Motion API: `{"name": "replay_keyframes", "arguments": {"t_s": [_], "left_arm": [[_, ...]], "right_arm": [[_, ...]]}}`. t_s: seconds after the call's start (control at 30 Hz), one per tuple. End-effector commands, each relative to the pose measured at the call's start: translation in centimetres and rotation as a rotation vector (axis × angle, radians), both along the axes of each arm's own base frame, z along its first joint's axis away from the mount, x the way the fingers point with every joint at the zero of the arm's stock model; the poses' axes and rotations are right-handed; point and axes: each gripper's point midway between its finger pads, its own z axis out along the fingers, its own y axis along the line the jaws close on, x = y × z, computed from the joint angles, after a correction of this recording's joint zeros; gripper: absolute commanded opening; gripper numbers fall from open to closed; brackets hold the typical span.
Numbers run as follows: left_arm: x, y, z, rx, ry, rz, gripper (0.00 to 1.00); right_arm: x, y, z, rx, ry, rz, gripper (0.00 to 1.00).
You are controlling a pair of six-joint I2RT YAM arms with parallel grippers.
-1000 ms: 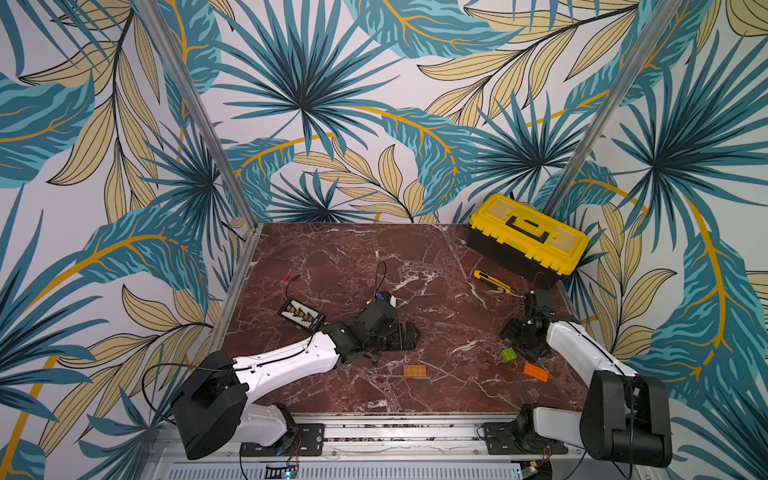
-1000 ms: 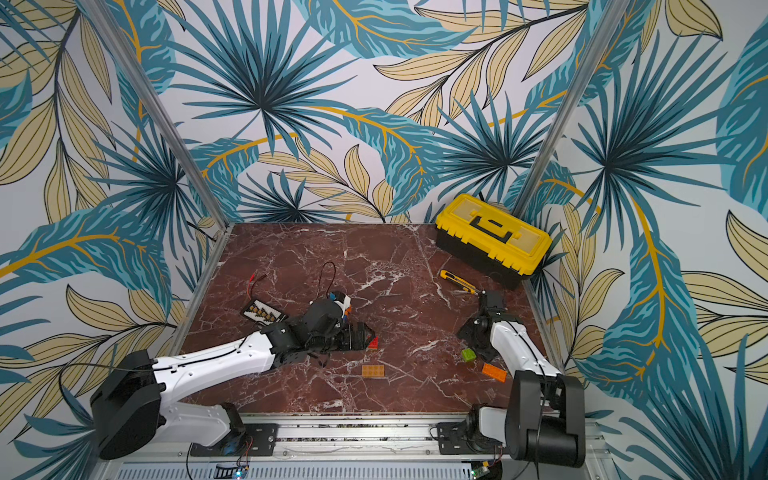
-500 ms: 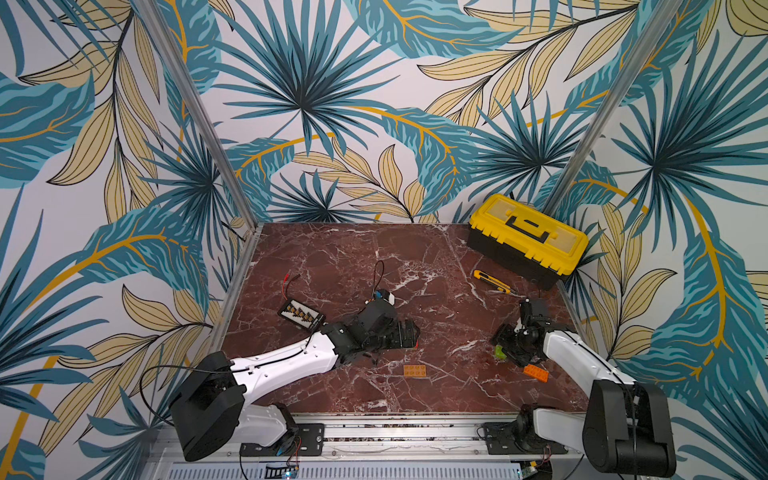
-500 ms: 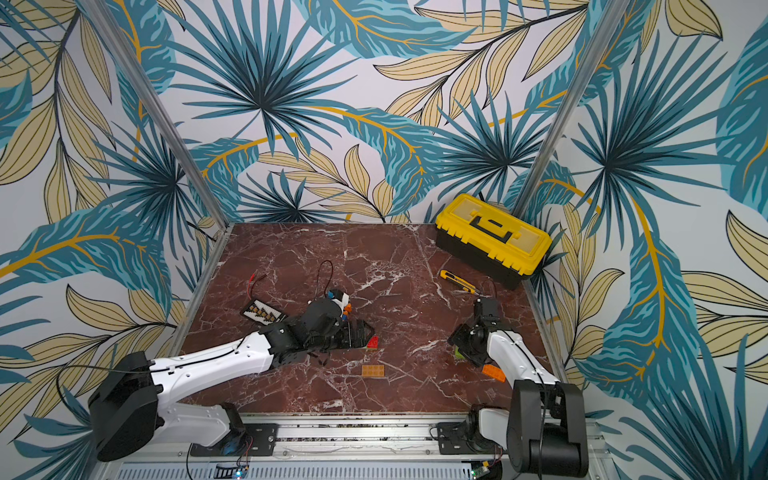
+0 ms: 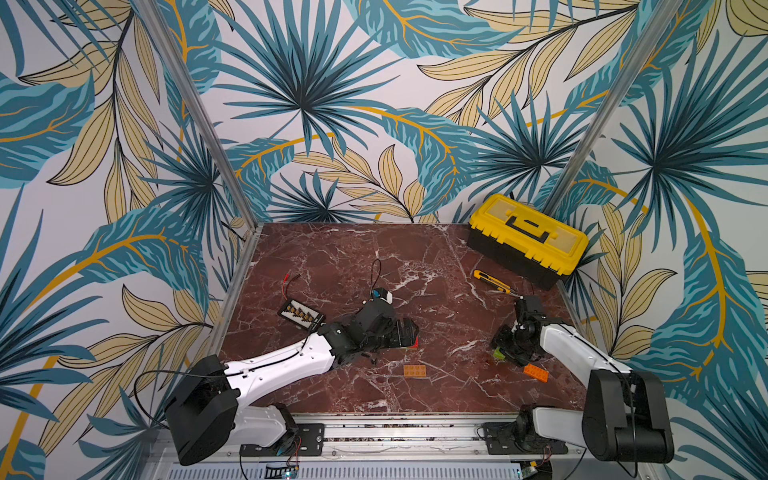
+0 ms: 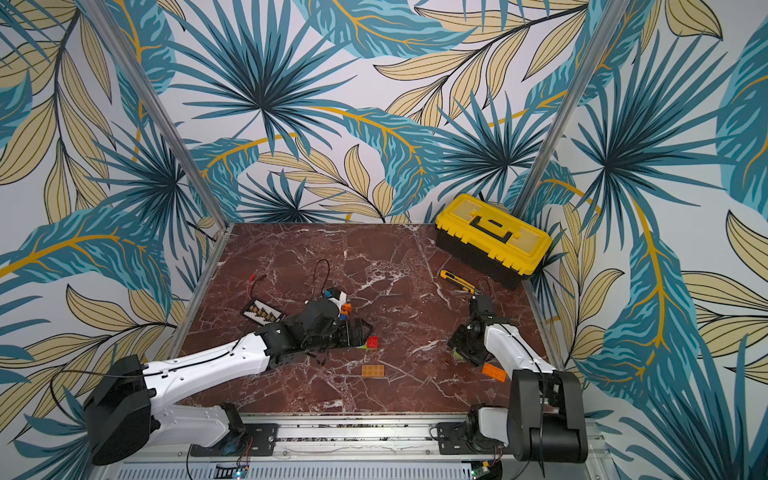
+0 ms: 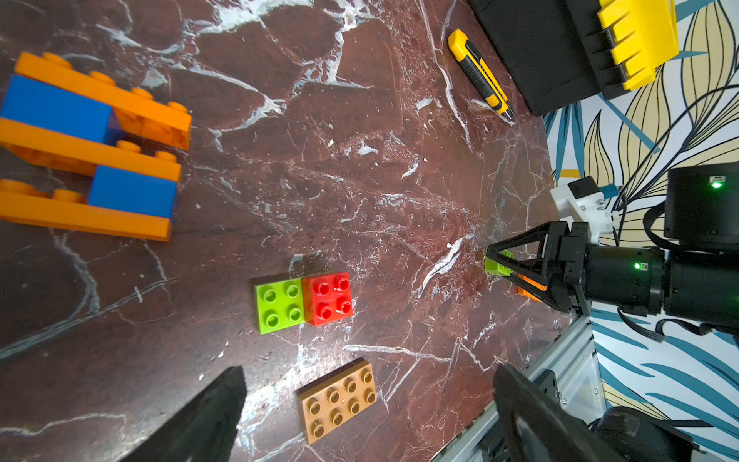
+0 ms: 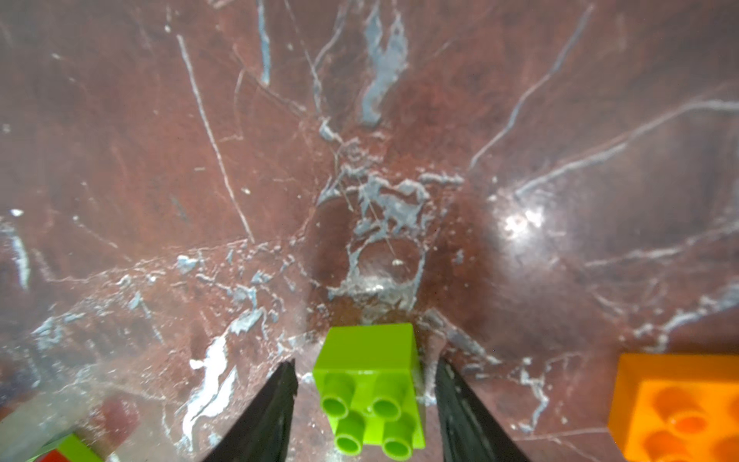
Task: Assemble the number 5 with lego
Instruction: Pick up the lego brick from the center of the board.
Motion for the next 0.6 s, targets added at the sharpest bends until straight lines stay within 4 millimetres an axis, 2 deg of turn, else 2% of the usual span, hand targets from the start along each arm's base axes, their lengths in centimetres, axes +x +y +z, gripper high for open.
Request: {"name": "replay_keyframes", "arguments": {"t_s": [0.0,0.3,0.57], "left_arm": [[0.0,0.5,-0.4,0.025,-0.007,0.005,1.0],[0.0,0.6,-0.4,0.029,-0.01,0.005,0.99],[0.0,0.5,-0.5,0.03,-0.008,0.002,1.0]], "right_arm": [[-0.8,-0.3,-0.3,-0.078,0.073,0.069,0.55],[-0.9,-1.1,0.7,-0.205,0.112,0.123,0.51],[-1.0,-0.4,0.6,-0.187,0.124,0.151,0.39]]}}
